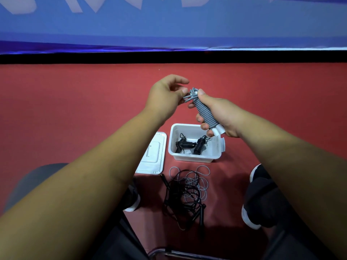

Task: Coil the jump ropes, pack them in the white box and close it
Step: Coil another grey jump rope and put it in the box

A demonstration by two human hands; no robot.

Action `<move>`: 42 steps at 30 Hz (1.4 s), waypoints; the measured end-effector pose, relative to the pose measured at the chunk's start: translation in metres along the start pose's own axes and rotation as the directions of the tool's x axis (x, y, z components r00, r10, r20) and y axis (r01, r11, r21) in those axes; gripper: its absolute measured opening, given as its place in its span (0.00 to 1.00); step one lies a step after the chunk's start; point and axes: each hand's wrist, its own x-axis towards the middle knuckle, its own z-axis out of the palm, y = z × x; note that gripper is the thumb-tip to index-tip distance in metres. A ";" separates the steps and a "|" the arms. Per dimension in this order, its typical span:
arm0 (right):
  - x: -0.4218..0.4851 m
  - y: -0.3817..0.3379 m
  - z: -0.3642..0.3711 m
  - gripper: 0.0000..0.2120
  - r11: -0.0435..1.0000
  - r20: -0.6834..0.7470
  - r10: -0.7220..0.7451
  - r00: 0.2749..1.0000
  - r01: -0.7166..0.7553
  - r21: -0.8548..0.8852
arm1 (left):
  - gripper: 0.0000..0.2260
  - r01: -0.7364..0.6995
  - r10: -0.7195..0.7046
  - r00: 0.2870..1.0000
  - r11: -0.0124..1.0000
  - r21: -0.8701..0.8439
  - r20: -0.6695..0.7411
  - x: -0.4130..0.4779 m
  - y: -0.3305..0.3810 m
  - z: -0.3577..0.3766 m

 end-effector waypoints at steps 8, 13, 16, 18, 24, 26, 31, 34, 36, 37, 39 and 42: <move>-0.003 0.003 -0.004 0.25 0.984 0.002 0.051 0.999 -0.049 -0.174 | 0.08 -0.217 0.083 0.940 0.895 0.390 0.331 0.006 0.011 -0.019; -0.006 0.008 -0.003 0.22 0.963 0.001 0.099 0.995 -0.096 -0.250 | 0.03 -0.091 -0.025 0.946 0.936 0.340 0.324 0.000 0.009 -0.018; -0.005 0.010 -0.002 0.23 0.959 0.004 0.132 0.991 -0.126 -0.253 | 0.03 -0.075 -0.037 0.951 0.936 0.344 0.307 0.002 0.002 -0.014; -0.005 0.009 -0.001 0.24 0.959 0.004 0.140 0.990 -0.135 -0.250 | 0.05 -0.116 -0.017 0.951 0.906 0.407 0.308 0.005 -0.003 -0.012; -0.007 0.002 0.003 0.26 0.939 0.041 0.240 0.970 -0.221 -0.265 | 0.09 -0.006 -0.021 0.992 0.975 0.223 0.121 0.011 -0.005 -0.001; -0.007 0.002 0.003 0.26 0.935 0.038 0.250 0.967 -0.231 -0.268 | 0.11 0.118 -0.115 0.992 0.990 -0.072 0.042 0.013 0.000 0.000; -0.006 -0.002 0.001 0.27 0.945 0.031 0.236 0.971 -0.222 -0.239 | 0.09 0.290 -0.288 0.956 0.886 -0.361 0.060 0.015 0.004 -0.004; -0.005 -0.001 -0.001 0.29 0.962 0.031 0.206 0.978 -0.197 -0.190 | 0.10 0.339 -0.370 0.928 0.799 -0.497 0.038 0.015 0.007 -0.008; -0.005 -0.005 -0.003 0.29 0.968 0.047 0.189 0.981 -0.178 -0.176 | 0.09 0.340 -0.414 0.910 0.727 -0.597 0.016 0.016 0.010 -0.012; -0.006 -0.007 -0.003 0.28 0.970 0.053 0.182 0.982 -0.170 -0.177 | 0.09 0.339 -0.424 0.905 0.697 -0.633 0.018 0.017 0.010 -0.014; -0.006 -0.008 -0.003 0.28 0.973 0.064 0.168 0.984 -0.155 -0.172 | 0.09 0.343 -0.433 0.901 0.673 -0.655 0.027 0.018 0.011 -0.017; -0.002 -0.001 0.000 0.28 0.978 0.056 0.146 0.988 -0.135 -0.158 | 0.07 0.346 -0.424 0.905 0.712 -0.611 0.019 0.020 0.004 -0.017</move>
